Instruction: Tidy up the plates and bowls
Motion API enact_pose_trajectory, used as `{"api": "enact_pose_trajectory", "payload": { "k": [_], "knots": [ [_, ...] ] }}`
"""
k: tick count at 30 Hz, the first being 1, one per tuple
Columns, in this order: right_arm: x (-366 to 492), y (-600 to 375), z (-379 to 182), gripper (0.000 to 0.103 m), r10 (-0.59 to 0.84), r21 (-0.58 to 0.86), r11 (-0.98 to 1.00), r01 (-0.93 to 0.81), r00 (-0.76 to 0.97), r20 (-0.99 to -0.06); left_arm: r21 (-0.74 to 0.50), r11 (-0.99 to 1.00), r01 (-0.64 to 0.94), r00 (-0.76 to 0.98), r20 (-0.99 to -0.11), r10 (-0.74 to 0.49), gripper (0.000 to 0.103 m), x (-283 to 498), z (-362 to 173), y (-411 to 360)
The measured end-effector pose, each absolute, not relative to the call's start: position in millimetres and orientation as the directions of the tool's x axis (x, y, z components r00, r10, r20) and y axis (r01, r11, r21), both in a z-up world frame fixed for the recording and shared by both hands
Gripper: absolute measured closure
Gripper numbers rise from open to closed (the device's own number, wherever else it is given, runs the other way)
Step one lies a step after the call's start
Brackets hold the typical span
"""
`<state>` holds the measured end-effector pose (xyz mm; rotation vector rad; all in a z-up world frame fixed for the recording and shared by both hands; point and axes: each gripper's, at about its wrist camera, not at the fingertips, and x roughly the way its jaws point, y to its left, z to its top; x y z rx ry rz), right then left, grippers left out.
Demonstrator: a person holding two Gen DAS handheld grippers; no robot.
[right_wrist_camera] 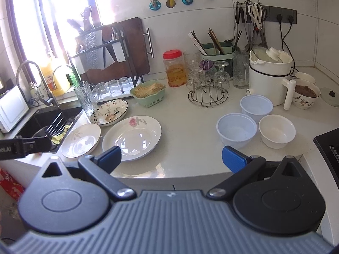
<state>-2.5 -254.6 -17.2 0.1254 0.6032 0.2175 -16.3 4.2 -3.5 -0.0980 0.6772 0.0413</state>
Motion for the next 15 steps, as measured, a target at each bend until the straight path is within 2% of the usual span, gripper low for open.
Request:
{"api": "enact_pose_trajectory", "payload": {
  "k": [15],
  "knots": [
    [-8, -250, -42, 0.0, 0.255, 0.201, 0.965, -0.17, 0.796, -0.548, -0.029, 0.998, -0.049, 0.761, -0.649, 0.019, 0.0, -15, -37, 5]
  ]
}}
